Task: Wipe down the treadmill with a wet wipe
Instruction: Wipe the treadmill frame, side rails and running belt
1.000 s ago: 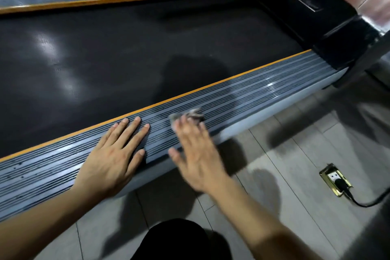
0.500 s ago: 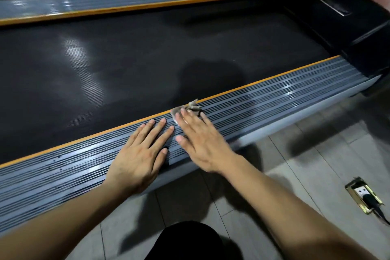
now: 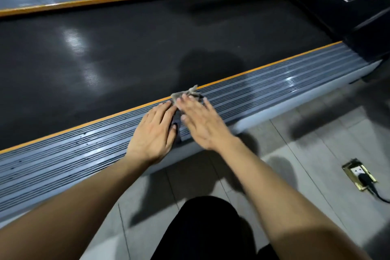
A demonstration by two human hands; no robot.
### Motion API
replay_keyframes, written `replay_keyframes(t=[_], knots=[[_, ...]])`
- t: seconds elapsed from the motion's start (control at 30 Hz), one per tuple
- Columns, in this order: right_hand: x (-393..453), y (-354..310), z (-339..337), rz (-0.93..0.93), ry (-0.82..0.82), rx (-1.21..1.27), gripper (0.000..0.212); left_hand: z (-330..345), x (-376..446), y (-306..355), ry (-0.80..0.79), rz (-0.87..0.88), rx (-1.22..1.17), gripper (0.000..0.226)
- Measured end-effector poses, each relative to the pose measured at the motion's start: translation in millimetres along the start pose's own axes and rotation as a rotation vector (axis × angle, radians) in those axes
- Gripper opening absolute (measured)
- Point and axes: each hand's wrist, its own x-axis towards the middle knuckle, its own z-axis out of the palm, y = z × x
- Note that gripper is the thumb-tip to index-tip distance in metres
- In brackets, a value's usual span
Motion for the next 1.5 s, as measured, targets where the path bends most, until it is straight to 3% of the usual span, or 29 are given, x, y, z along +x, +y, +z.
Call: replay_keyframes(t=[0.13,0.23,0.33,0.4,0.47,0.57,0.63,0.7,0.8,0.9,1.0,1.17,1.23,1.3,1.4,1.5], knots=[[-7.6,69.9,-15.3,0.381,0.012,-0.023,0.057,-6.1,-8.1,0.9,0.029,-0.016,0.026,0.047],[-7.4,54.5,-15.2,0.496,-0.007,-0.014,0.067,-11.0,-39.3,-16.6,0.054,-0.054,0.058,0.048],[-13.7,-33.6,5.0,0.252,0.046,0.021,0.075,-19.4,-90.6,-48.4,0.055,-0.185,0.079,0.055],[-26.8,-89.0,18.3,0.033,-0.003,0.046,0.071,-28.7,-124.0,-70.4,0.065,-0.272,0.106,0.059],[-28.7,-91.7,15.7,-0.045,-0.036,0.038,0.067,-41.4,-150.6,-92.7,0.110,-0.375,0.116,0.059],[-31.0,-23.0,9.6,0.184,0.107,-0.076,0.065,-56.2,-172.2,-119.5,0.195,-0.513,0.115,0.057],[-37.9,24.8,0.8,0.427,0.106,-0.099,0.069,-56.8,-174.7,-124.9,0.213,-0.549,0.092,0.056],[-40.6,24.4,0.3,0.524,0.085,-0.047,0.074,-53.3,-173.2,-124.5,0.205,-0.536,0.081,0.056],[-46.5,-60.8,15.7,0.368,0.170,0.019,0.071,-52.2,-172.3,-125.5,0.209,-0.549,0.049,0.057],[-65.3,-154.6,34.7,0.086,0.076,0.082,0.066,-52.6,-174.7,-124.9,0.223,-0.539,0.051,0.055],[-65.6,-145.0,32.7,0.008,0.087,0.065,0.061,-53.6,-175.2,-125.0,0.217,-0.531,0.048,0.054],[-55.2,-14.1,7.0,0.488,0.139,-0.087,0.073,-51.8,-175.6,-125.5,0.224,-0.538,0.065,0.054],[-38.1,-16.5,5.0,0.581,0.133,-0.035,0.078,-51.6,-174.6,-125.1,0.226,-0.542,0.066,0.054],[-22.7,-67.0,15.4,0.454,0.156,-0.020,0.076,-52.0,-175.1,-124.7,0.226,-0.532,0.065,0.053],[-10.3,-169.5,39.4,0.030,0.099,0.008,0.069,-53.7,-177.0,-127.6,0.221,-0.516,0.052,0.053],[3.3,-184.3,37.1,-0.194,0.001,-0.003,0.064,-55.1,-178.3,-130.9,0.211,-0.506,0.027,0.053]])
